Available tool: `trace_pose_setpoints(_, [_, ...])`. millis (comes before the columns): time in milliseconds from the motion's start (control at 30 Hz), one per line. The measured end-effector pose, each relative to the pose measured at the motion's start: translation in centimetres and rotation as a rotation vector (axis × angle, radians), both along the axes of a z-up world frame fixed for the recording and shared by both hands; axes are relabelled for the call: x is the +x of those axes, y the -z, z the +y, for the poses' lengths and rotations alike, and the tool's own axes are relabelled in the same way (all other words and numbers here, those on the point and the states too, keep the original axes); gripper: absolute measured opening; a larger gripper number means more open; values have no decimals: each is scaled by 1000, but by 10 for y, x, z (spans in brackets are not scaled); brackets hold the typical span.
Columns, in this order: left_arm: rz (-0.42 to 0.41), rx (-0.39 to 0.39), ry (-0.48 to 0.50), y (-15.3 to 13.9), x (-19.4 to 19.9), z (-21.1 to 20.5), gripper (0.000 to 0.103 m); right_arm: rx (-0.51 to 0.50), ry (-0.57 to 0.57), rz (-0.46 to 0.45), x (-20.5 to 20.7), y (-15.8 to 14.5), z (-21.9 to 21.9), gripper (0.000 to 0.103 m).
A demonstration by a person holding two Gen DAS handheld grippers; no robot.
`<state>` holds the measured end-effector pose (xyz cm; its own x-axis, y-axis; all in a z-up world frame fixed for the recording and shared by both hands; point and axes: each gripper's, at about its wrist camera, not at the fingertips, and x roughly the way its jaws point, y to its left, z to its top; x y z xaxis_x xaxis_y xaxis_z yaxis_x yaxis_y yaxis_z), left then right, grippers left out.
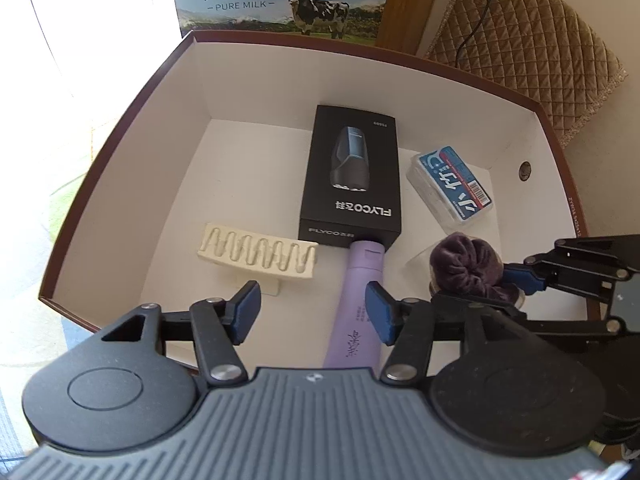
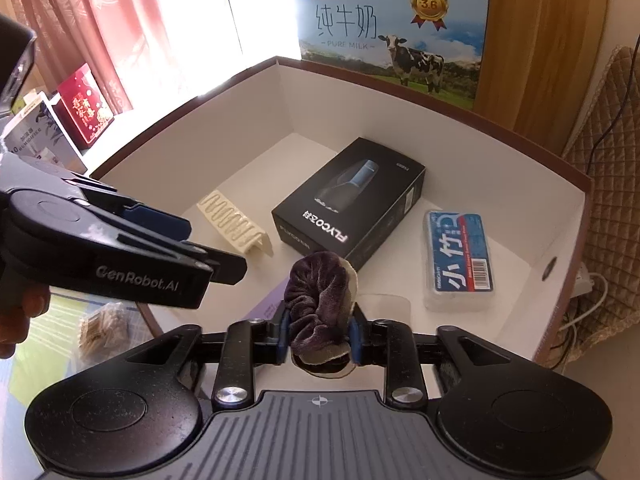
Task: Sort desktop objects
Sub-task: 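Open the left tool to drop the tube while the right tool releases the scrunchie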
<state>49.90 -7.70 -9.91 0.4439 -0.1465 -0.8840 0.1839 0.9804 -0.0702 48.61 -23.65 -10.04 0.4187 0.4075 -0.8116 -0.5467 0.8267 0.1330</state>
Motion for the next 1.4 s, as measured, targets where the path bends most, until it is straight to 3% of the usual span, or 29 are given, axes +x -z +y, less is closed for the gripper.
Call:
trace_pose_setpoints(133, [-7, 13, 7, -1, 0, 2, 57, 8, 18, -32, 1, -2, 1, 63])
trace_pose_setpoints(267, [-17, 17, 11, -3, 1, 3, 62, 7, 28, -59, -1, -6, -1, 69])
trace_pose_setpoints(633, [-48, 50, 25, -10, -3, 2, 76, 25, 86, -82, -13, -16, -13, 100])
trace_pose_setpoints(900, [-90, 72, 42, -22, -14, -1, 89, 54, 143, -106, -30, -31, -18, 101])
trace_pose_setpoints(1400, [-155, 92, 54, -50, -42, -4, 94, 87, 217, -163, -69, -66, -29, 101])
